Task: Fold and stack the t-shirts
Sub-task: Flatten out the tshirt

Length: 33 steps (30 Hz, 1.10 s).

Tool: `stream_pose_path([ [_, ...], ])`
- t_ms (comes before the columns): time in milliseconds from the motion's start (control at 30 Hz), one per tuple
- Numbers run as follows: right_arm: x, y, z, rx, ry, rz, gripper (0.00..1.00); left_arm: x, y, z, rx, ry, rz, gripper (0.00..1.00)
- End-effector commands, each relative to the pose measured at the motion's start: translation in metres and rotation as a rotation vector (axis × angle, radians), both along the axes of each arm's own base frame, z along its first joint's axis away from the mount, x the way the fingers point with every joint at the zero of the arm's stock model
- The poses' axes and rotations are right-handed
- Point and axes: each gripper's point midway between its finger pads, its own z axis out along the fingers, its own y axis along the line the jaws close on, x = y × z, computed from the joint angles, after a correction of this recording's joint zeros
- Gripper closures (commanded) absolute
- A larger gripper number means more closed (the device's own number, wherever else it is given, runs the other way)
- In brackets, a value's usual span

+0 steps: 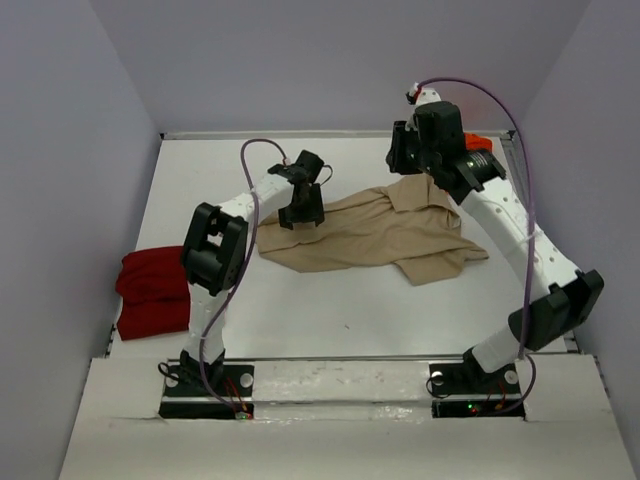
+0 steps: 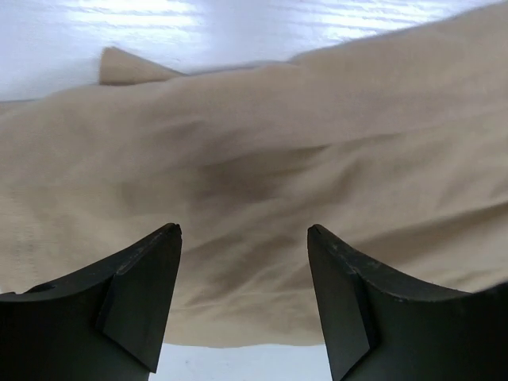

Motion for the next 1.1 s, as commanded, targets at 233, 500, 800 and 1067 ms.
stream_pose_path([
  [233, -0.085, 0.011, -0.005, 0.16, 0.083, 0.198, 0.69, 0.038, 0.058, 0.02, 0.159, -0.074, 0.148, 0.22],
  [500, -0.128, 0.001, -0.03, 0.187, 0.093, 0.216, 0.72, 0.053, 0.083, 0.005, 0.198, -0.053, 0.197, 0.29],
  [800, -0.141, -0.009, -0.033, 0.174, 0.086, 0.2, 0.72, 0.057, 0.08, -0.008, 0.187, -0.025, 0.194, 1.0],
  [1067, -0.138, 0.015, -0.116, 0.18, 0.278, 0.211, 0.76, 0.097, 0.095, 0.049, 0.24, -0.169, 0.253, 1.0],
])
